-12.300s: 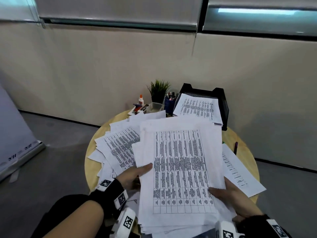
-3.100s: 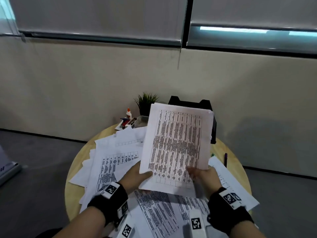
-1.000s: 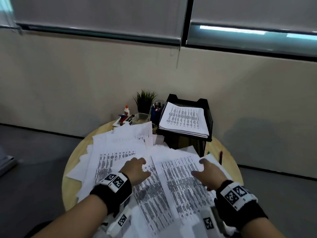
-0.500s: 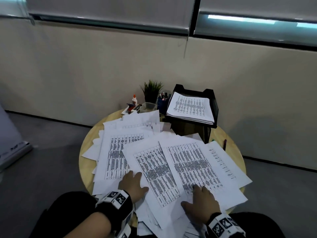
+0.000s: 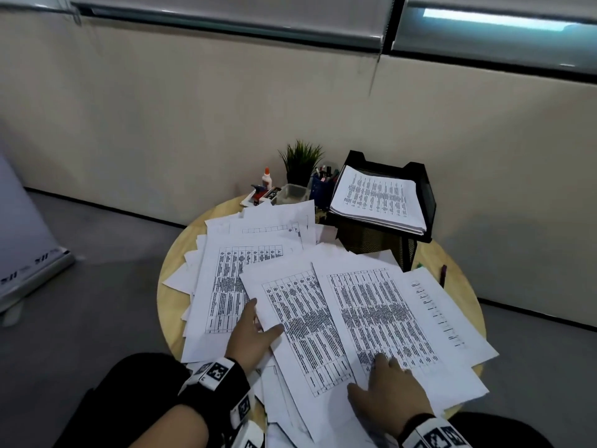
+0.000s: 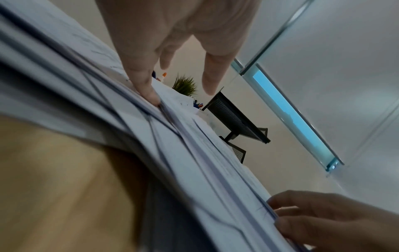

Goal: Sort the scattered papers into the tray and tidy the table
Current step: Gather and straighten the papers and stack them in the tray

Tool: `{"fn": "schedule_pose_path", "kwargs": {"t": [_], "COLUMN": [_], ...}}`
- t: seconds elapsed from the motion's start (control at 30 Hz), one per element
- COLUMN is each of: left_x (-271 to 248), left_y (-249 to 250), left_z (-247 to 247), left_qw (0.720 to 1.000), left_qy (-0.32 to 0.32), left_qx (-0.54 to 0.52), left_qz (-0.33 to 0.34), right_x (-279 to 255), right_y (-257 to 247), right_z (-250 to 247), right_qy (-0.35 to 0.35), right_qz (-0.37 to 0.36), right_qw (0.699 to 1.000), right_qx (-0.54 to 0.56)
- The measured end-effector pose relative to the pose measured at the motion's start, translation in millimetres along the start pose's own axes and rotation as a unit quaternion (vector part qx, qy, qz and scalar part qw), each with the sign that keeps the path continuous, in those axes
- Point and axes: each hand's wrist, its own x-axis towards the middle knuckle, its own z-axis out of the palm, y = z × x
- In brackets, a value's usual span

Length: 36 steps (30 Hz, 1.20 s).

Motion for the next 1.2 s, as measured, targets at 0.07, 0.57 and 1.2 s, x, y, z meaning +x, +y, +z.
{"fn": "schedule_pose_path", "kwargs": {"t": [0.07, 0.57, 1.2], "left_x": [1.8, 15.0, 36.0], "left_y": [1.2, -3.9, -23.1], "left_z": [0.7, 3.8, -20.1], "left_qw": [0.998, 0.984, 0.981], "left_qy": [0.016, -0.063, -0.015], "left_qx": [-0.053, -0.113, -0.143], "left_qz": [0.005, -0.119, -0.131], "right_x": [0.6, -8.2, 50.9], "right_y": [-1.5, -16.4, 59.0], "right_z": [-1.8, -43.4, -33.4], "right_qy": [-0.005, -0.024, 0.011], "right_qz": [0.002, -0.074, 0.119], "right_qw": [1.000, 0.996, 0.986], "right_qx": [-0.007, -0.041, 0.119]}}
